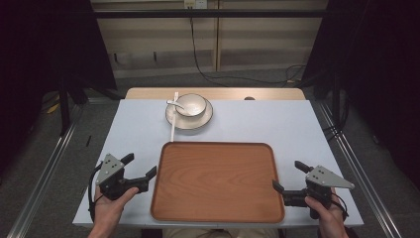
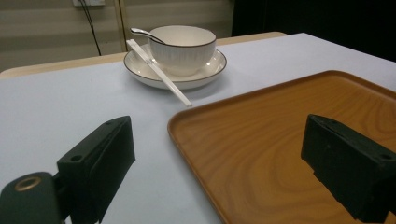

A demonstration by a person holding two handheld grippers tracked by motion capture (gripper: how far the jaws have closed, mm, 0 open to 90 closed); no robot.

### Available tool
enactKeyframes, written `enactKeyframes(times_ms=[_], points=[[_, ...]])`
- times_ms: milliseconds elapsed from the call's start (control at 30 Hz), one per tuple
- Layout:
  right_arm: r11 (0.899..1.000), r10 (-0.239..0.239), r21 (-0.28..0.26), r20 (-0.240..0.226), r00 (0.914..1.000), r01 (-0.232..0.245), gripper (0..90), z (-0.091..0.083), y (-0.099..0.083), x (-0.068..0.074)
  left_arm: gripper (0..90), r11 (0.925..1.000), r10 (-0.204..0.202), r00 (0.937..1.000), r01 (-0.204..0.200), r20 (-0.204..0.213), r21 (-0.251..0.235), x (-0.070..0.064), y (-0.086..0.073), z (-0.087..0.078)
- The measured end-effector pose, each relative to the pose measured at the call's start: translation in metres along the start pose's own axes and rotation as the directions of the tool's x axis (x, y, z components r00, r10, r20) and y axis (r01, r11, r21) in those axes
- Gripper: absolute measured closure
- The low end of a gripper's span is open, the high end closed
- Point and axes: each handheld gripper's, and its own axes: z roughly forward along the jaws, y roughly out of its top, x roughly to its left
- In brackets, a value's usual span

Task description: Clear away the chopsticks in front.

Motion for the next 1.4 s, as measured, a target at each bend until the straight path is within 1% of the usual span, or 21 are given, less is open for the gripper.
enactKeyframes(times_ms=[167, 400, 433, 500, 600, 667, 733, 800, 833, 867, 933, 967, 1033, 1100, 1133, 1200, 1267, 1300, 1333, 1367, 1400], points=[[1.000, 0.004, -0.007, -0.004, 1.0000, -0.004, 1.2, 0.001, 0.000, 0.001, 9.6, 0.9998, 0.018, 0.9998, -0.018, 0.007, 0.006, 0.001, 0.005, 0.013], [1.000, 0.006, -0.014, -0.005, 1.0000, -0.006, 1.1, 0.003, 0.000, 0.002, 9.5, 0.9999, 0.014, 0.9999, -0.014, -0.005, -0.003, 0.003, 0.014, 0.031], [1.000, 0.006, -0.014, -0.007, 1.0000, -0.006, 1.1, 0.003, 0.000, 0.002, 9.5, 0.9998, 0.016, 0.9999, -0.016, 0.004, -0.008, 0.004, 0.016, 0.034], [1.000, 0.005, -0.017, -0.011, 0.9999, -0.005, 1.1, 0.003, 0.001, 0.002, 9.5, 0.9999, 0.009, 0.9999, -0.009, -0.011, -0.010, 0.006, 0.018, 0.039], [1.000, 0.000, -0.025, -0.014, 0.9999, -0.001, 1.0, 0.003, 0.001, 0.003, 9.6, 0.9998, 0.019, 0.9998, -0.019, -0.005, -0.007, 0.008, 0.022, 0.047], [1.000, 0.000, -0.025, -0.016, 0.9999, 0.000, 1.0, 0.004, 0.001, 0.003, 9.6, 0.9997, 0.025, 0.9995, -0.025, -0.018, -0.004, 0.008, 0.025, 0.051], [1.000, 0.004, -0.027, -0.020, 0.9998, -0.005, 1.0, 0.004, 0.001, 0.003, 9.7, 0.9997, 0.021, 0.9997, -0.021, -0.009, -0.011, 0.011, 0.028, 0.055], [1.000, 0.006, -0.027, -0.020, 0.9998, -0.007, 1.1, 0.004, 0.001, 0.003, 9.7, 0.9999, 0.016, 0.9997, -0.016, -0.020, 0.001, 0.013, 0.031, 0.060], [1.000, 0.008, -0.026, -0.023, 0.9997, -0.009, 1.1, 0.004, 0.001, 0.003, 9.6, 0.9999, 0.005, 1.0000, -0.005, -0.008, 0.013, 0.014, 0.032, 0.062], [1.000, 0.011, -0.022, -0.023, 0.9997, -0.011, 1.1, 0.004, 0.001, 0.004, 9.2, 0.9993, -0.002, 0.9996, 0.001, 0.027, 0.037, 0.015, 0.033, 0.066], [1.000, 0.008, -0.023, -0.026, 0.9996, -0.009, 1.1, 0.005, 0.001, 0.003, 9.3, 0.9989, 0.024, 0.9997, -0.024, 0.006, 0.040, 0.016, 0.036, 0.069], [1.000, 0.012, -0.019, -0.032, 0.9994, -0.013, 1.1, 0.005, 0.001, 0.003, 9.5, 0.9997, 0.012, 0.9999, -0.012, 0.002, 0.023, 0.017, 0.037, 0.072], [1.000, 0.011, -0.011, -0.024, 0.9997, -0.011, 1.4, 0.005, 0.001, 0.004, 10.5, 0.9997, 0.012, 0.9999, -0.012, -0.008, 0.021, 0.021, 0.039, 0.077], [1.000, 0.010, -0.019, -0.028, 0.9996, -0.010, 1.3, 0.004, 0.001, 0.003, 11.6, 0.9982, 0.025, 0.9992, -0.024, -0.031, 0.055, 0.025, 0.041, 0.083], [1.000, 0.010, -0.021, -0.025, 0.9996, -0.011, 1.4, 0.004, 0.001, 0.004, 13.8, 0.9960, 0.021, 0.9996, -0.019, -0.020, 0.087, 0.029, 0.042, 0.086], [1.000, 0.015, -0.016, -0.029, 0.9995, -0.015, 1.3, 0.004, 0.001, 0.004, 14.6, 0.9951, -0.004, 0.9996, 0.006, -0.027, 0.099, 0.034, 0.045, 0.093], [1.000, 0.011, -0.015, -0.029, 0.9995, -0.012, 1.3, 0.005, 0.001, 0.004, 16.8, 0.9937, -0.007, 0.9985, 0.013, -0.054, 0.111, 0.039, 0.049, 0.100], [1.000, 0.013, -0.014, -0.029, 0.9995, -0.013, 1.3, 0.005, 0.001, 0.003, 16.8, 0.9921, -0.011, 0.9991, 0.016, -0.040, 0.124, 0.041, 0.051, 0.104], [1.000, 0.013, -0.014, -0.029, 0.9995, -0.013, 1.3, 0.005, 0.001, 0.003, 16.9, 0.9921, -0.011, 0.9991, 0.016, -0.040, 0.124, 0.041, 0.051, 0.104], [1.000, 0.014, -0.016, -0.032, 0.9994, -0.015, 1.3, 0.005, 0.001, 0.003, 17.4, 0.9916, 0.000, 0.9985, 0.007, -0.055, 0.129, 0.041, 0.053, 0.110], [1.000, 0.016, -0.016, -0.032, 0.9994, -0.017, 1.3, 0.005, 0.001, 0.003, 17.5, 0.9899, 0.001, 0.9988, 0.006, -0.050, 0.142, 0.041, 0.054, 0.113]])
